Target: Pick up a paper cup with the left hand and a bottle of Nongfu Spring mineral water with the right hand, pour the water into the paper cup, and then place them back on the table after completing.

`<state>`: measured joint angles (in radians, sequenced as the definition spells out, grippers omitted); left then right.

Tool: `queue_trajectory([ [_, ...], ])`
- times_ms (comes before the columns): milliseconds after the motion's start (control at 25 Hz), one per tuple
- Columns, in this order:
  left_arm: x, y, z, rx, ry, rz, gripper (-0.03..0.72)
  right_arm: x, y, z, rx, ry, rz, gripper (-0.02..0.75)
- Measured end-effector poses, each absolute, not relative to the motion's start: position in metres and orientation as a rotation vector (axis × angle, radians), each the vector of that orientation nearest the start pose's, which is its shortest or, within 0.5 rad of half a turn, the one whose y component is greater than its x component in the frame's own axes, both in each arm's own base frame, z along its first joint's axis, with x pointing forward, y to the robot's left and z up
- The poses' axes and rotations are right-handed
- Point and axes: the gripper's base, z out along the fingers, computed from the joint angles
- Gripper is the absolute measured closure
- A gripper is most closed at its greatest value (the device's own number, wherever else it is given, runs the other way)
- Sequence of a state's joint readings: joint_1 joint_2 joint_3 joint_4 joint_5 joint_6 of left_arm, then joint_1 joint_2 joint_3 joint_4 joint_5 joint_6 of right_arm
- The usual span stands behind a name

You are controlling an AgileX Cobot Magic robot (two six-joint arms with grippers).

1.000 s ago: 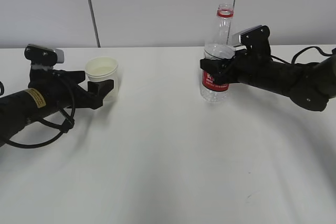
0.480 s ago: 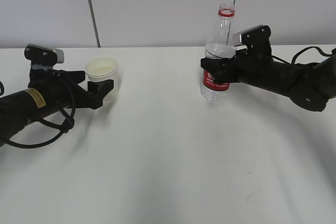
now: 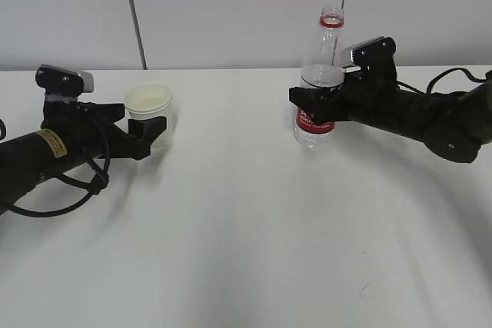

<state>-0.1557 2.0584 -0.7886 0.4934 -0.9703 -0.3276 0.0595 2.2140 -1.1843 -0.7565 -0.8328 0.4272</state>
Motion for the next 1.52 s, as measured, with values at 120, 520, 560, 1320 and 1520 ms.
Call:
queue_trajectory([
  [120, 0.3525, -0.0913, 0.108, 0.394, 1.808, -0.501, 0.125, 0.4374, 0.0723, 0.1146, -0.534, 1.748, 0.444, 0.119],
  [520, 0.3523, -0.0913, 0.1079, 0.394, 1.808, -0.501, 0.125, 0.4352, 0.0726, 0.1081, -0.57, 1.82, 0.443, 0.118],
  [560, 0.3523, -0.0913, 0.1079, 0.394, 1.808, -0.501, 0.125, 0.4347, 0.0731, 0.1078, -0.577, 1.824, 0.45, 0.119],
  [1320, 0.3523, -0.0916, 0.1086, 0.396, 1.8, -0.505, 0.125, 0.4318, 0.0706, 0.1138, -0.603, 1.915, 0.416, 0.16],
  [1520, 0.3524, -0.0918, 0.1093, 0.395, 1.793, -0.508, 0.125, 0.4318, 0.0706, 0.1138, -0.585, 1.922, 0.429, 0.152],
])
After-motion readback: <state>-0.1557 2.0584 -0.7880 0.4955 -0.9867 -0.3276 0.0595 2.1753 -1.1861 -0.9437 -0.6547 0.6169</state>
